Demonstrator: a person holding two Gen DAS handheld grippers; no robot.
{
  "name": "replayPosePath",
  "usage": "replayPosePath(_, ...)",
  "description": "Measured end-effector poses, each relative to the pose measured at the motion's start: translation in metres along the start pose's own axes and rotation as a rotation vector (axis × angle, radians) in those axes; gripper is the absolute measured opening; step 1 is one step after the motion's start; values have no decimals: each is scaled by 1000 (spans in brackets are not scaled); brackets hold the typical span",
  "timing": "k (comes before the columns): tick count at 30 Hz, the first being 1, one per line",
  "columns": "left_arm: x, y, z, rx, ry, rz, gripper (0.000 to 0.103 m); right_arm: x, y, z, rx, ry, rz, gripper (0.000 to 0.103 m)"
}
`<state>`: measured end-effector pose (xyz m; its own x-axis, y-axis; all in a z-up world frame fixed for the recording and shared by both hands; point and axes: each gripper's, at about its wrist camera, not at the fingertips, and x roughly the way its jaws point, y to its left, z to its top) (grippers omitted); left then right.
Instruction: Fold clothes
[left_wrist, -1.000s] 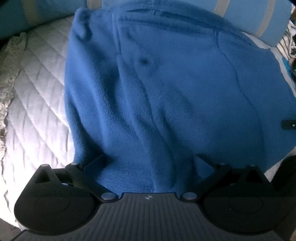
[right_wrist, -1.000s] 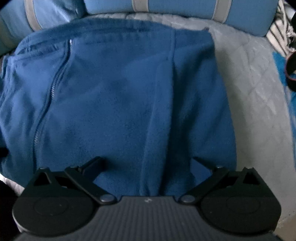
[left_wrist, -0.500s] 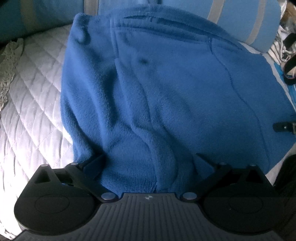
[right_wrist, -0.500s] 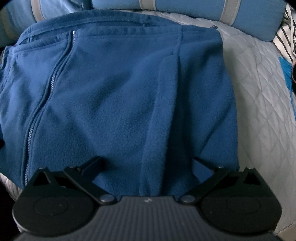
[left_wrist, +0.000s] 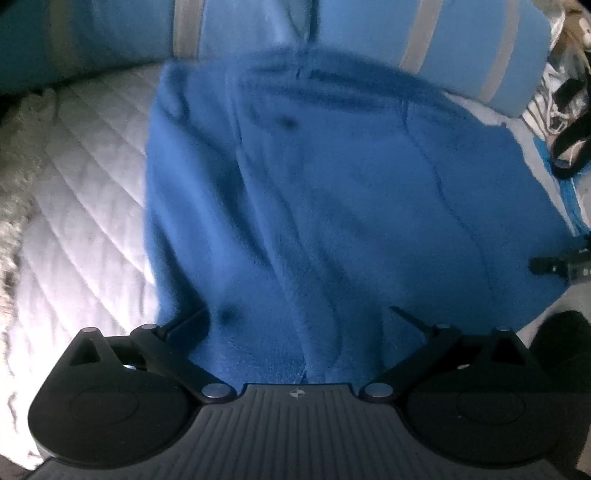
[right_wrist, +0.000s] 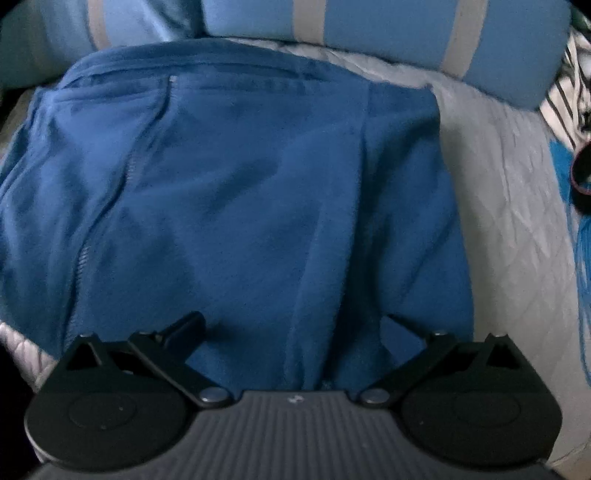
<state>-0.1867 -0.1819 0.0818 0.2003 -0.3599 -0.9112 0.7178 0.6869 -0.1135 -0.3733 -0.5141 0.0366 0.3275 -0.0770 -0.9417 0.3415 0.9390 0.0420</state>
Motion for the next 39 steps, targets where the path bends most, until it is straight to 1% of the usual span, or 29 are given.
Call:
replayPosePath(3,-23,-10,16,40,-42,0,103,-17,0,7,11,-17,42,103)
replayPosePath(8,-51,-22,54,50,-102,-3,103,-45,1,33,46,-60,111,103)
replayPosePath(12,-70,-30,88,52,-148,6,103,-71,7,63,11,-112,118,103)
replayPosePath(16,-69,-31,119,28,-155,7,103,-88,14,91,-21,-140,107,103)
replayPosePath(20,-57,-31,139,-5,-157,11,103,-87,14,120,-7,-143,65,103)
replayPosePath(25,-32,-25,155,-61,-160,10,103,-67,11,146,57,-127,93,103)
replayPosePath(32,10,-13,184,-119,-103,0,103,-29,15,172,89,-99,101,103)
replayPosePath(39,58,-11,198,-117,-48,19,103,13,18,196,114,-69,112,103)
